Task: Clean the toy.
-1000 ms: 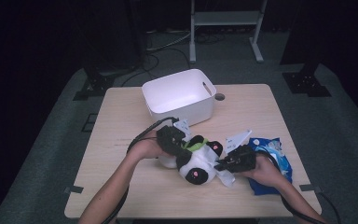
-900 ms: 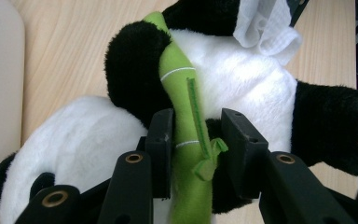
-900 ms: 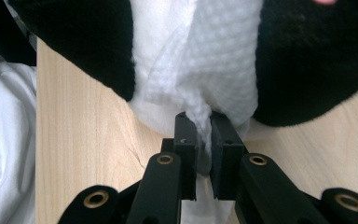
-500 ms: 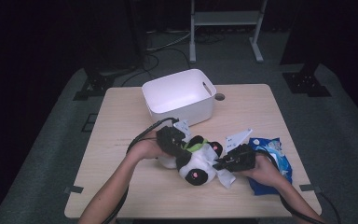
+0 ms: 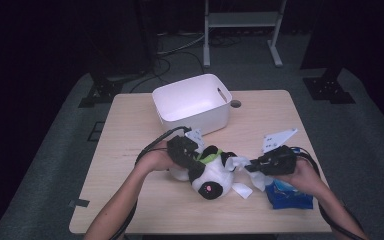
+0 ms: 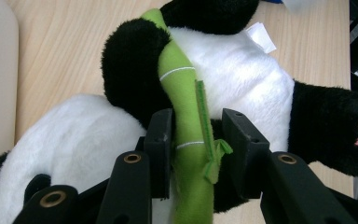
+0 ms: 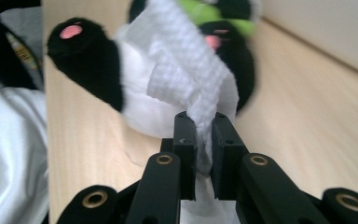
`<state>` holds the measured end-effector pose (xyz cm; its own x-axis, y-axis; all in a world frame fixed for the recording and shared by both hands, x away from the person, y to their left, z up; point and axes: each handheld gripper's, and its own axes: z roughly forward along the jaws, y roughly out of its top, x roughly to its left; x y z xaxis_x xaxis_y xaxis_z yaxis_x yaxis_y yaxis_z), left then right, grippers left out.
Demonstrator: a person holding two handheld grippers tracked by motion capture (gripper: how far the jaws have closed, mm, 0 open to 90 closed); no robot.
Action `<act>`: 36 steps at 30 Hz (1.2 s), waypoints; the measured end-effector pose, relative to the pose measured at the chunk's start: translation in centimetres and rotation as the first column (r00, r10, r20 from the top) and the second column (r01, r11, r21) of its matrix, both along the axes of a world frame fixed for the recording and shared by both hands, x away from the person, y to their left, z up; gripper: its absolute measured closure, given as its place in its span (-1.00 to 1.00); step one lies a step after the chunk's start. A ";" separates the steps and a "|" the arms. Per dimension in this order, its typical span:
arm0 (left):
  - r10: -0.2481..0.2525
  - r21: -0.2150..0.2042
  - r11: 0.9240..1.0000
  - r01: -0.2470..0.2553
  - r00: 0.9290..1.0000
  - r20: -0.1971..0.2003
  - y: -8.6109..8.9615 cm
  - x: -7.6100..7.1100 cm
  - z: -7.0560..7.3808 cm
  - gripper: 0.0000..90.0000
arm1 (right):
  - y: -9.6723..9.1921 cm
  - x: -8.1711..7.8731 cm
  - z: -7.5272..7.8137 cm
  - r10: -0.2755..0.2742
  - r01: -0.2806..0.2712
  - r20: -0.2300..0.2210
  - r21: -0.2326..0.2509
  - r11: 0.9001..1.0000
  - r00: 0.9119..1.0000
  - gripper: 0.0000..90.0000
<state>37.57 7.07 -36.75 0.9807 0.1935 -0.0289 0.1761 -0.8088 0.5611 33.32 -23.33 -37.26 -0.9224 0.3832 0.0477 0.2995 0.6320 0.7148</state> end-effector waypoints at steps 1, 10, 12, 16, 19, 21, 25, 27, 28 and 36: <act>0.000 -0.001 1.000 0.000 1.000 -0.001 0.0 0.0 0.0 0.41 | -0.6 0.1 0.3 -0.019 0.019 0.003 0.001 1.000 1.000 0.81; -0.003 -0.005 1.000 0.003 1.000 0.001 -0.1 -0.1 -0.1 0.42 | -5.1 1.2 0.8 -0.147 0.147 0.001 -0.003 0.989 0.989 0.81; -0.003 -0.004 1.000 0.003 1.000 0.000 -0.1 -0.1 0.0 0.42 | -5.6 1.2 0.5 -0.165 0.165 -0.001 -0.022 0.986 0.986 0.81; -0.008 0.001 1.000 0.008 1.000 0.003 -0.1 -0.1 0.0 0.41 | -7.5 1.6 -0.7 -0.232 0.230 -0.030 -0.054 0.972 0.972 0.81; -0.009 -0.002 1.000 0.009 1.000 0.003 -0.1 -0.1 0.0 0.42 | -8.7 1.7 -1.6 -0.270 0.266 -0.047 -0.079 0.961 0.962 0.77; -0.010 -0.010 1.000 0.010 1.000 -0.003 -0.1 -0.1 -0.1 0.42 | -9.4 1.8 -2.3 -0.299 0.292 -0.072 -0.096 0.952 0.951 0.64; -0.008 -0.029 1.000 0.007 1.000 -0.018 0.1 -0.1 -0.2 0.41 | -9.9 2.0 -3.1 -0.324 0.314 -0.093 -0.107 0.943 0.941 0.36; -0.009 -0.031 0.999 0.008 1.000 -0.020 0.2 -0.1 -0.1 0.41 | -9.9 2.0 -3.0 -0.330 0.321 -0.106 -0.098 0.942 0.938 0.24; -0.010 -0.030 1.000 0.010 1.000 -0.020 0.2 -0.1 -0.1 0.40 | -9.8 2.0 -2.8 -0.328 0.319 -0.107 -0.096 0.943 0.939 0.24; -0.006 -0.061 0.998 0.005 1.000 -0.021 0.6 -0.2 0.3 0.31 | -8.8 2.0 -1.3 -0.303 0.300 -0.079 -0.055 0.952 0.950 0.09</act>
<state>37.38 7.72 -36.44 0.9808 0.1855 -0.0609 0.1840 -0.7744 0.6053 35.30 -32.17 -38.60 -0.7568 0.6461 0.0992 0.5395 0.5317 0.6529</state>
